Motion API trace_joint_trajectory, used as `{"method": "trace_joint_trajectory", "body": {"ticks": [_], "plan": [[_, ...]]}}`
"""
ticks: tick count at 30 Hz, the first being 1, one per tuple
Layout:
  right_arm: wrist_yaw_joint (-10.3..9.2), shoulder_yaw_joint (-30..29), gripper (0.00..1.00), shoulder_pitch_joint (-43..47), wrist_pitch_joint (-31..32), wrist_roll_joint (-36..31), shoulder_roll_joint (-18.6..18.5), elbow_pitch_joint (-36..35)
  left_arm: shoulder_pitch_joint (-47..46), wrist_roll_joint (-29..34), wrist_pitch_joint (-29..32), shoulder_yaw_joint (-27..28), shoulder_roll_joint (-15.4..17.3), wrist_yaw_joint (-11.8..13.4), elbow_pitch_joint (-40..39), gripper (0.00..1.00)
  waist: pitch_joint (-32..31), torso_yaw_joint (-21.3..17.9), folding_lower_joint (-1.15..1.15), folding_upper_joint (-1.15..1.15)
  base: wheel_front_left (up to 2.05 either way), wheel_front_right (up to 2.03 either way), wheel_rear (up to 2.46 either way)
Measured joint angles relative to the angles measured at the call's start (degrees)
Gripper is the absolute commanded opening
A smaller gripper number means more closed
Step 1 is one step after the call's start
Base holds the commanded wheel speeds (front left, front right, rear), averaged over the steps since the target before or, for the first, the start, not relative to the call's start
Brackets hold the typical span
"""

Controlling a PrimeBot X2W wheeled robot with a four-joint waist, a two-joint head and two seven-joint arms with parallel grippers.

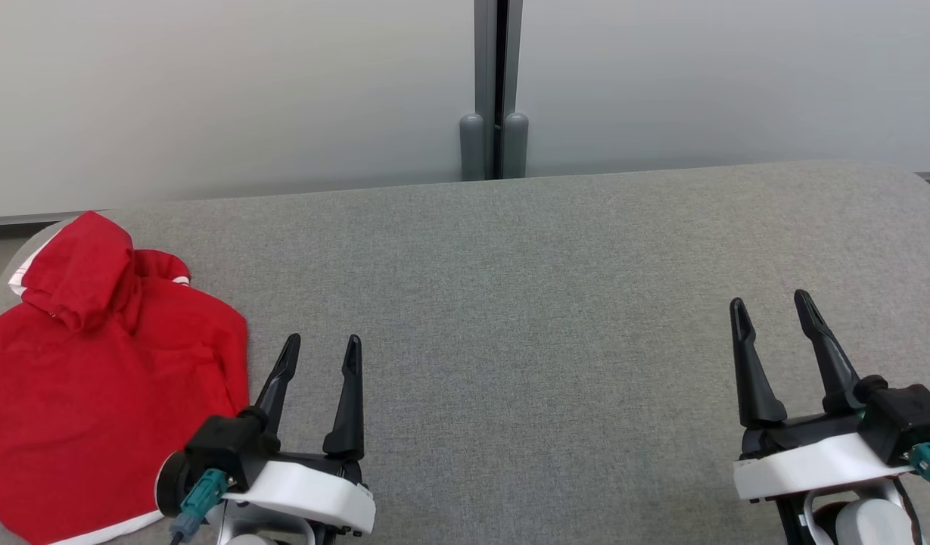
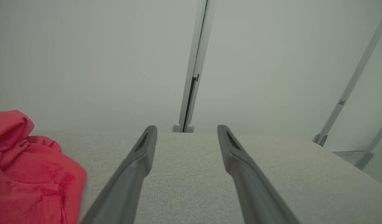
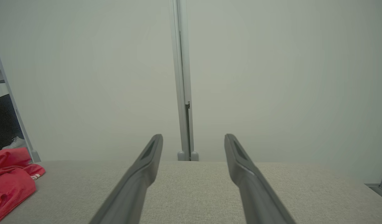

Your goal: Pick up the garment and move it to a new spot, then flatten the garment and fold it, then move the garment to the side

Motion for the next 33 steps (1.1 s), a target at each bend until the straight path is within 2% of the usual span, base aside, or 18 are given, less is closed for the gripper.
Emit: {"method": "trace_joint_trajectory", "body": {"ticks": [5, 11, 20, 33], "plan": [[0.0, 0.22, 1.0, 0.01, -0.79, -2.03, 0.83, -0.03, 0.01, 2.4, -0.76, -0.53, 0.05, 1.41, 0.87, 1.0, 0.01, 0.0, 0.0, 0.0, 0.0, 0.0, 0.0], [0.0, 0.1, 1.0, 0.02, -1.45, -4.25, 1.25, -0.21, -0.03, 4.54, -1.44, -0.8, 0.08, 1.93, 1.48, 1.0, 0.15, -0.06, 0.0, 0.0, 0.0, 0.0, 0.0], [0.0, 0.36, 1.0, 0.34, -2.69, -2.89, 2.08, 0.66, 0.13, 4.58, -2.64, 0.24, 0.01, 1.91, 2.78, 1.0, -0.23, -0.1, 0.0, 0.0, 0.0, 0.0, 0.0], [0.0, 0.37, 1.0, 0.55, -3.99, -1.2, 2.46, 5.25, 0.93, 3.99, -3.92, 0.37, 0.02, 3.77, 4.25, 1.0, -0.64, 0.15, 0.0, 0.0, 0.0, 0.0, 0.0]]}}
